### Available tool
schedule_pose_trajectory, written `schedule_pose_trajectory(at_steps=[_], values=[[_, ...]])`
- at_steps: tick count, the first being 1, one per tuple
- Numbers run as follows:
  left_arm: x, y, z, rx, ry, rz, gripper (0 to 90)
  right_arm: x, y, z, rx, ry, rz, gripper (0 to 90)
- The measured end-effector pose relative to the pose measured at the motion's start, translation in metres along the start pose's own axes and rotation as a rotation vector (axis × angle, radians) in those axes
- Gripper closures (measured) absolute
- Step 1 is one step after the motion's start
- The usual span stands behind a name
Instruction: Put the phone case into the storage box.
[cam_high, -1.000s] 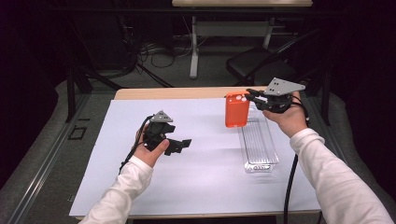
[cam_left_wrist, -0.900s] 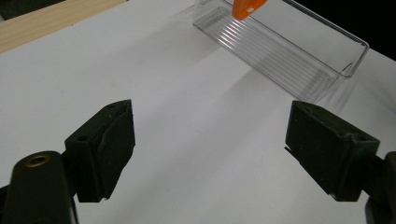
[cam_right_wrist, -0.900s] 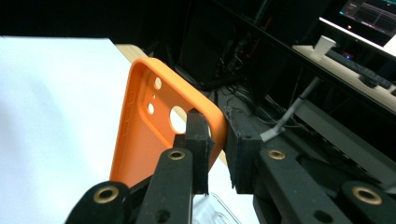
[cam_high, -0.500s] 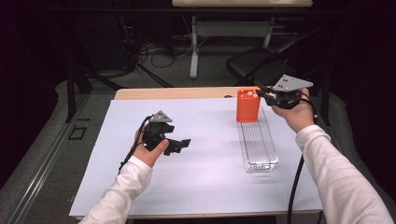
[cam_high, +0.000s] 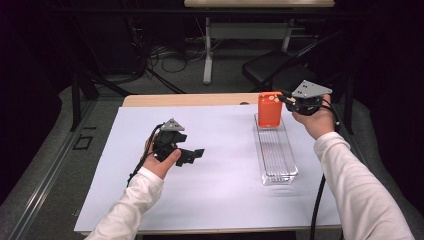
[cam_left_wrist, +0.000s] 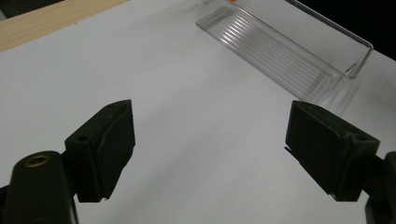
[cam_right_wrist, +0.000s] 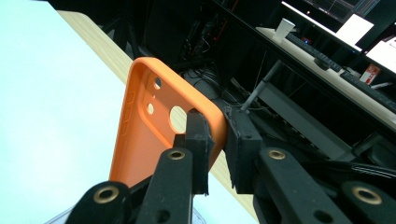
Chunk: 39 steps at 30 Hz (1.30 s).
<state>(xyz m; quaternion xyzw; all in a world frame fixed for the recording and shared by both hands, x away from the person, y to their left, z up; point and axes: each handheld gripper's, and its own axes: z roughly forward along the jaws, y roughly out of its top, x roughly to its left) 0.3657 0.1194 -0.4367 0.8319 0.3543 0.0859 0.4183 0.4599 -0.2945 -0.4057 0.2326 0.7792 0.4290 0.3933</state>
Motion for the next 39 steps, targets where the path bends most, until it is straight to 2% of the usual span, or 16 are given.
schedule_pose_trajectory(at_steps=[9,11,21,26,39], values=[[0.001,-0.002,0.000,0.003,0.007,-0.003,16.2,0.002,-0.013,0.014,0.011,-0.020,-0.022,80.7],[0.001,-0.002,0.000,0.005,0.008,0.000,16.2,0.002,-0.016,0.017,0.025,-0.028,-0.041,80.7],[0.001,-0.001,0.000,0.013,0.010,0.001,16.2,0.002,-0.023,0.027,0.013,-0.055,-0.061,80.7],[0.002,-0.002,0.000,0.015,0.013,0.000,16.2,0.004,-0.025,0.031,0.009,-0.058,-0.102,80.7],[0.004,-0.005,0.000,0.023,0.022,-0.004,16.2,0.008,-0.029,0.041,-0.006,-0.049,-0.142,80.6]])
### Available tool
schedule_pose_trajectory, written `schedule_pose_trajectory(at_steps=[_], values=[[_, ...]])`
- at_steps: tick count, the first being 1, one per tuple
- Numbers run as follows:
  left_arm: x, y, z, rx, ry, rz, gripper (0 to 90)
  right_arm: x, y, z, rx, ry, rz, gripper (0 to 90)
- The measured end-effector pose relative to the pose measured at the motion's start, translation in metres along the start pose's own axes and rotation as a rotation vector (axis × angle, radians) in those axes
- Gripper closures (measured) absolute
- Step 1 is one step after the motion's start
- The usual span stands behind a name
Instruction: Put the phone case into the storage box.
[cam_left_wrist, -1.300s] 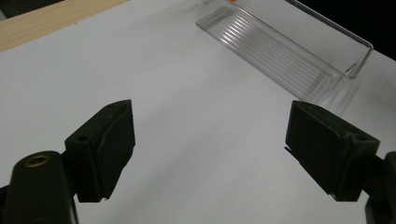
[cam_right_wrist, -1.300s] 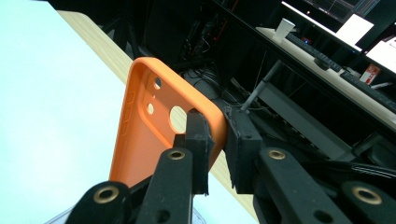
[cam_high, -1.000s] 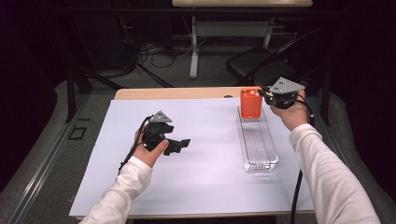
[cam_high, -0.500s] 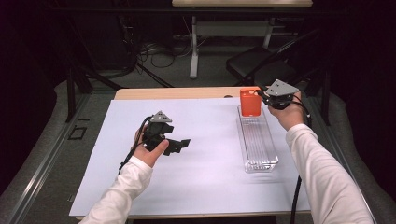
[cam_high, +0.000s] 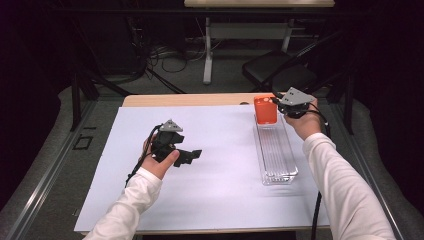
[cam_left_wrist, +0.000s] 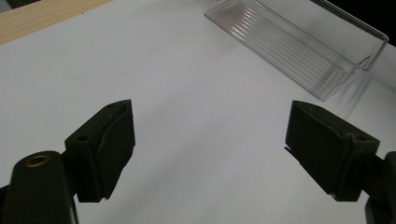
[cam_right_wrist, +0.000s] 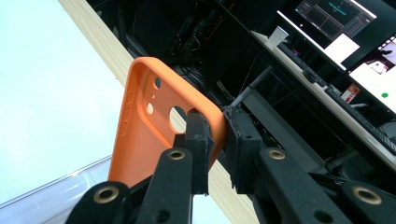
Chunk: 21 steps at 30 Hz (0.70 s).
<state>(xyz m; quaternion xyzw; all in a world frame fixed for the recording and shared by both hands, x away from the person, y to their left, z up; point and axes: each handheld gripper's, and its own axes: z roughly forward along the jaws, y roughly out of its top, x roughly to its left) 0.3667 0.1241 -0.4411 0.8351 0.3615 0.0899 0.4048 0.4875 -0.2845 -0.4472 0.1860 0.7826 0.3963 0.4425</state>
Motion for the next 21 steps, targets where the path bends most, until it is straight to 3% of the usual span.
schedule_pose_trajectory(at_steps=[21], values=[[-0.002,-0.002,0.000,0.016,0.003,0.005,16.2,0.005,-0.021,0.010,0.007,-0.012,0.024,80.4]])
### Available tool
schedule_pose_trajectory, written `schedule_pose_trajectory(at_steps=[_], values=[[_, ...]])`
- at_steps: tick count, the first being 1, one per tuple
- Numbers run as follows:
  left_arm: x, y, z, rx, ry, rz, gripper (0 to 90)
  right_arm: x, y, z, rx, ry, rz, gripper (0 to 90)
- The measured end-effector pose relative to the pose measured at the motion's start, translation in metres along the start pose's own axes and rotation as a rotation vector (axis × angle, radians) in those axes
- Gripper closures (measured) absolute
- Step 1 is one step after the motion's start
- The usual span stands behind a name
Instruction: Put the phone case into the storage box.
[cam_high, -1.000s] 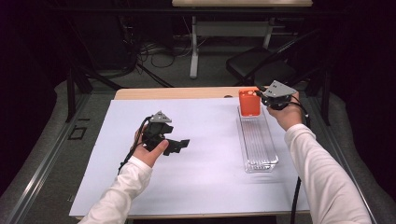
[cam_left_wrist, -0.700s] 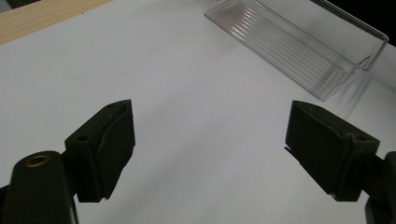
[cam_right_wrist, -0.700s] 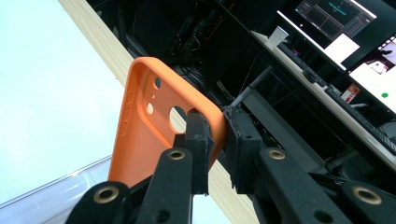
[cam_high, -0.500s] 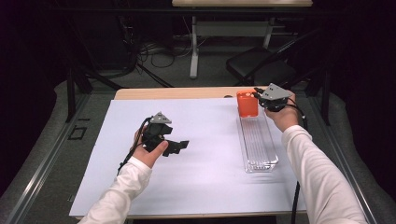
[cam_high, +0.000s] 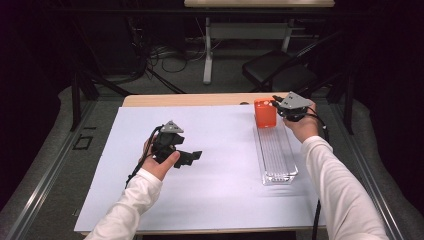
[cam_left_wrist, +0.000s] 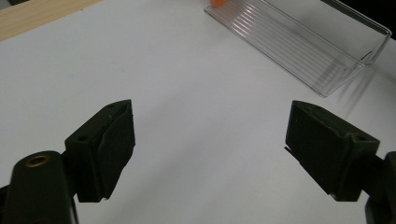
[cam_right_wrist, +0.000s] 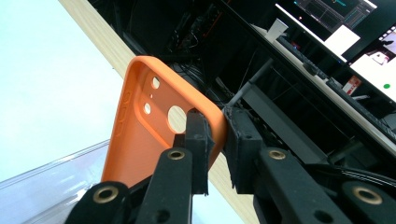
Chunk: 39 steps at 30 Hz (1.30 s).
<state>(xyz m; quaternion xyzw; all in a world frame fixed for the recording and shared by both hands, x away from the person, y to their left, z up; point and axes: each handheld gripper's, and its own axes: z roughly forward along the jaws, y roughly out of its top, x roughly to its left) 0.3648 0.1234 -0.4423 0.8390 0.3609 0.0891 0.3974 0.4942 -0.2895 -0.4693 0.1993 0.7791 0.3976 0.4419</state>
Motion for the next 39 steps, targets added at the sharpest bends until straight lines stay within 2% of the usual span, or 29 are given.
schedule_pose_trajectory(at_steps=[13,28,33,39], values=[[0.001,-0.003,0.000,0.001,0.004,-0.004,16.2,-0.007,-0.005,0.002,0.058,-0.034,-0.036,77.8],[0.002,-0.004,0.002,0.012,-0.001,-0.010,16.2,-0.012,-0.013,0.004,0.091,-0.063,0.002,74.4],[0.003,-0.004,0.001,0.004,0.005,-0.010,16.2,-0.012,-0.013,0.003,0.099,-0.066,0.000,68.3],[0.003,-0.004,0.001,0.014,0.005,-0.007,16.2,-0.012,-0.011,0.002,0.113,-0.069,0.009,56.4]])
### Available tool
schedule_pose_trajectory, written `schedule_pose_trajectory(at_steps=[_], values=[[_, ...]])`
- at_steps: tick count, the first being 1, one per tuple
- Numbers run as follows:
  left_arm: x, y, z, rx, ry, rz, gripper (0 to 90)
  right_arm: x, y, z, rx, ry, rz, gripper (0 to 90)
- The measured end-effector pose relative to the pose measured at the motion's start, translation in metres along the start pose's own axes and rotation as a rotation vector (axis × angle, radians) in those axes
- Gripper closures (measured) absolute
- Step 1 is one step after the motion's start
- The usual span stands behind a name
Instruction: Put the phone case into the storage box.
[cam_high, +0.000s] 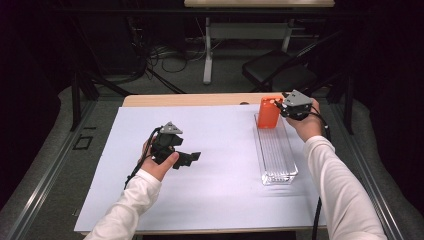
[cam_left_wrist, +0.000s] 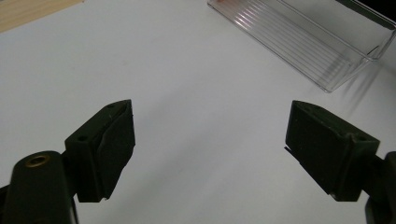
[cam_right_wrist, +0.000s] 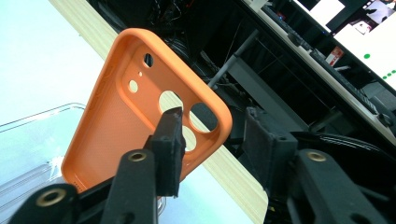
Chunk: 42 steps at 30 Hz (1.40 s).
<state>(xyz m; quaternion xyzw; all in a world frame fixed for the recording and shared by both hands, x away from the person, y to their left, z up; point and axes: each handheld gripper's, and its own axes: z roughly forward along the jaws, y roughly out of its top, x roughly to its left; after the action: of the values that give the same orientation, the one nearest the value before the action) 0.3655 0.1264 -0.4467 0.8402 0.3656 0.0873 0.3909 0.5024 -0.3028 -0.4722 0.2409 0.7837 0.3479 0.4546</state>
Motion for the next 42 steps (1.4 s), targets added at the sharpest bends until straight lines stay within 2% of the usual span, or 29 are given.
schedule_pose_trajectory(at_steps=[8,11,13,16,21,32,38,42], values=[[0.000,0.000,0.000,-0.010,0.003,-0.003,16.2,0.001,0.006,-0.005,0.020,-0.011,0.003,47.5],[0.000,0.000,0.000,-0.016,0.006,-0.002,16.2,0.003,0.008,-0.007,0.024,-0.002,0.028,46.5],[0.001,0.000,-0.001,-0.013,0.002,-0.002,16.2,0.004,0.010,-0.008,0.035,-0.007,0.033,42.1],[0.002,0.000,-0.002,-0.023,0.004,-0.006,16.2,0.006,0.016,-0.012,0.061,-0.002,0.101,39.7],[0.004,0.000,-0.003,-0.027,0.001,-0.012,16.2,0.009,0.021,-0.016,0.115,-0.006,0.139,33.3],[0.006,0.000,-0.008,-0.042,-0.008,-0.028,16.2,0.008,0.030,-0.025,0.137,-0.006,0.223,17.4],[0.008,0.001,-0.011,-0.061,-0.015,-0.033,16.2,0.007,0.034,-0.033,0.141,0.020,0.282,14.9],[0.009,0.002,-0.013,-0.072,-0.024,-0.032,16.2,0.004,0.038,-0.037,0.133,0.016,0.335,14.6]])
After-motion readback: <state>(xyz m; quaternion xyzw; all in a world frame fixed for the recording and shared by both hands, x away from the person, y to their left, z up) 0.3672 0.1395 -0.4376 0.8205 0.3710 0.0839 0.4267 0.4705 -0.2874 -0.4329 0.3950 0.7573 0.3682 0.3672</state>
